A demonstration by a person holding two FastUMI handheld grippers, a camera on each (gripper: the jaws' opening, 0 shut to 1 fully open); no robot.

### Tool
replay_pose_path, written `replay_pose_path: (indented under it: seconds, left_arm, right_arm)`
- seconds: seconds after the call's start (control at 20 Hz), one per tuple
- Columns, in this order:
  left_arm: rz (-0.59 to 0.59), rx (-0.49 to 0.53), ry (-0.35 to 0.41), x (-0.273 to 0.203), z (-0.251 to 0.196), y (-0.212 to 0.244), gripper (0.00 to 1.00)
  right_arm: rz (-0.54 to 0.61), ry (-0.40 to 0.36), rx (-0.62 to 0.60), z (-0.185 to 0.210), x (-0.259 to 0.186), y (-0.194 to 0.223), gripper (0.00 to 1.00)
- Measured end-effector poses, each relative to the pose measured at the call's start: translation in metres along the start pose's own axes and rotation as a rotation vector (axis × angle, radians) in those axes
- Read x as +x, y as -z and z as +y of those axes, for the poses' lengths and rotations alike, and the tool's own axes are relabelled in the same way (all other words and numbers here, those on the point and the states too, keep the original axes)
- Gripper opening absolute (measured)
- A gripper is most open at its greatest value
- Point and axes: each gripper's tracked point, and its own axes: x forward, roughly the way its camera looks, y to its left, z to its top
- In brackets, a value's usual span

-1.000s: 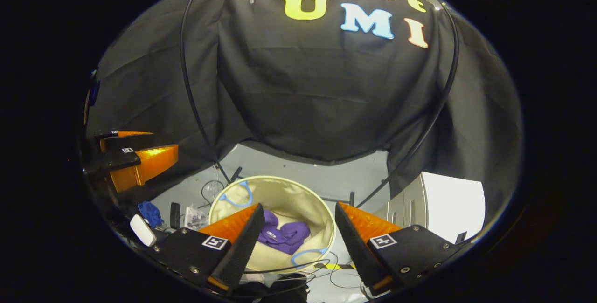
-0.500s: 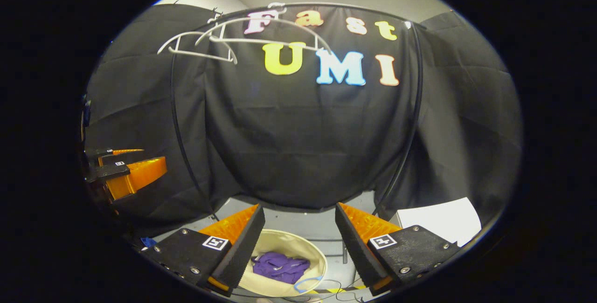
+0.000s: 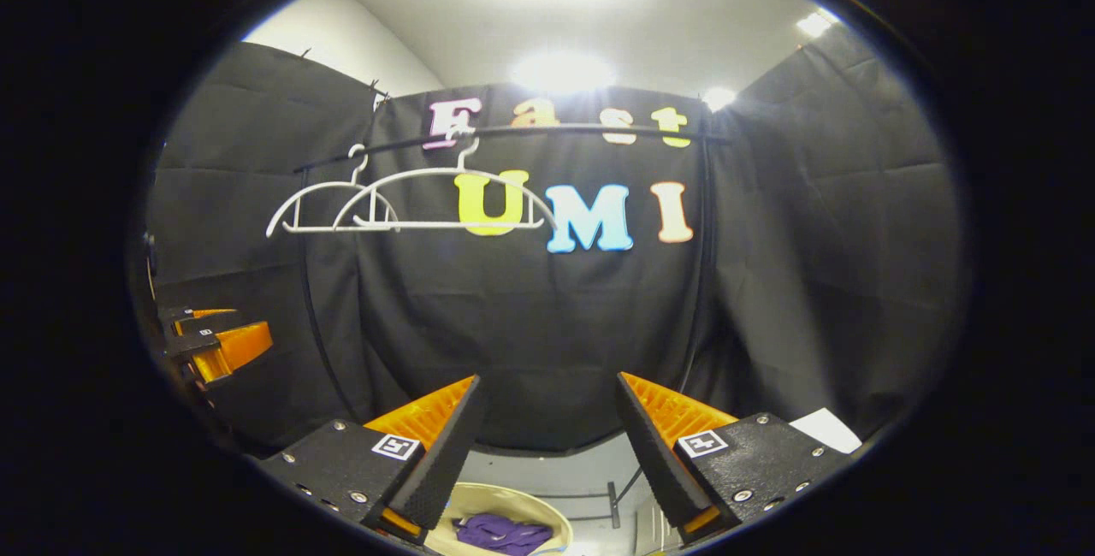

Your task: Grasp the clothes on the hanger with both hands and then place them into the laundry hamper below.

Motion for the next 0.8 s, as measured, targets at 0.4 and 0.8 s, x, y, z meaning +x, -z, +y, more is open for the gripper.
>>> replay_pose_path:
  seconds: [0.4,0.8]
  left_arm:
    - [-0.091,-0.021,-0.04,-0.04,-0.007,-0.071,0.92]
    - [-0.123,-0.012,-0.052,-0.07,-0.023,-0.088,0.92]
  right_arm:
    - [-0.127,0.027,-0.014,-0.041,-0.044,-0.042,0.94]
    - [-0.13,0.046,0.044,-0.064,-0.07,-0.035,0.93]
